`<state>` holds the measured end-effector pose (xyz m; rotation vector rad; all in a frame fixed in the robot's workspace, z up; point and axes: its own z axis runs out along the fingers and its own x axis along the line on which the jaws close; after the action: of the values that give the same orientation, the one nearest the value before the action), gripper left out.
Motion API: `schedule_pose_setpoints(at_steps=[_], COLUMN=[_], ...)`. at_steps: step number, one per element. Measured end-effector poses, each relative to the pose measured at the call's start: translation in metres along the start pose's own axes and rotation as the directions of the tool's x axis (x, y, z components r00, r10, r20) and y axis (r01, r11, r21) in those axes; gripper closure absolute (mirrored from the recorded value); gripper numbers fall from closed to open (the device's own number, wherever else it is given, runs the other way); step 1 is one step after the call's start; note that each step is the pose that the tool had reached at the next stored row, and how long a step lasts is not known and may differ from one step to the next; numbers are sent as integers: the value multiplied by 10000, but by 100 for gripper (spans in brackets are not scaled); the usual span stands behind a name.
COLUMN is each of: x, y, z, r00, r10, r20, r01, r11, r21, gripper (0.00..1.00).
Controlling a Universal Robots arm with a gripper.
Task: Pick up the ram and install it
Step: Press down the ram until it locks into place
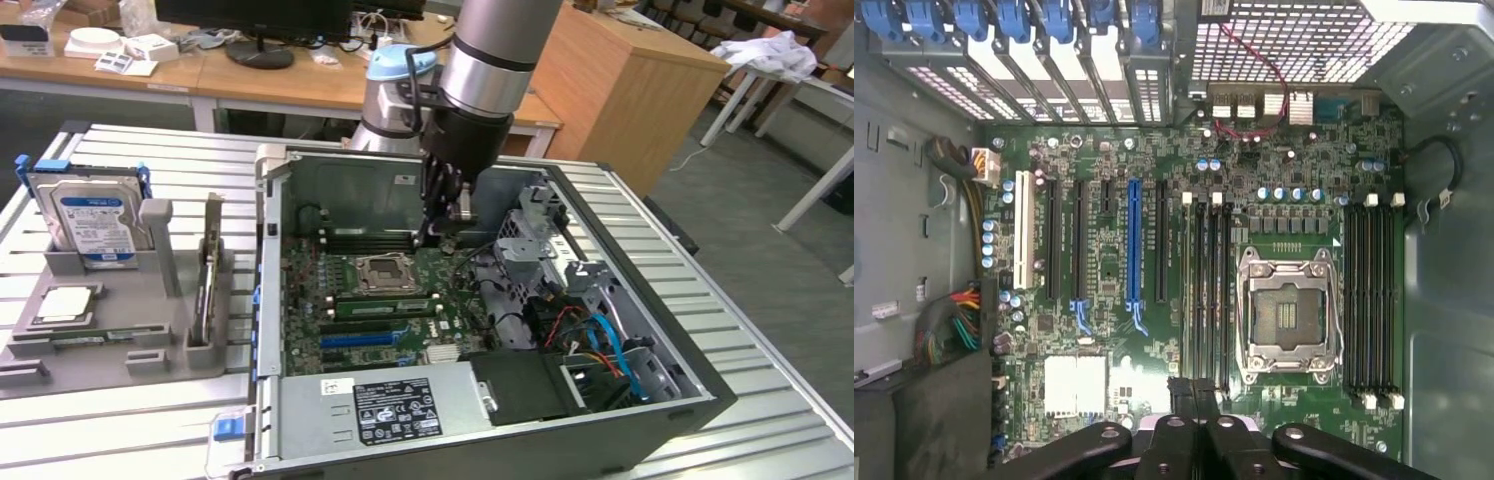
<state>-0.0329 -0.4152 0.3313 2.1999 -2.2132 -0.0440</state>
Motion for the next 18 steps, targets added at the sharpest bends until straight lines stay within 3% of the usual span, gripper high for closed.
schedule_pose_setpoints(at_steps=[9, 18], x=[-1, -2], y=[-187, -277], z=[-6, -9], r00=[10000, 10000], r10=[1, 0], r20=[0, 1], r01=[-1, 0], r11=[10000, 10000], r21=[-7, -8], gripper=[89, 89])
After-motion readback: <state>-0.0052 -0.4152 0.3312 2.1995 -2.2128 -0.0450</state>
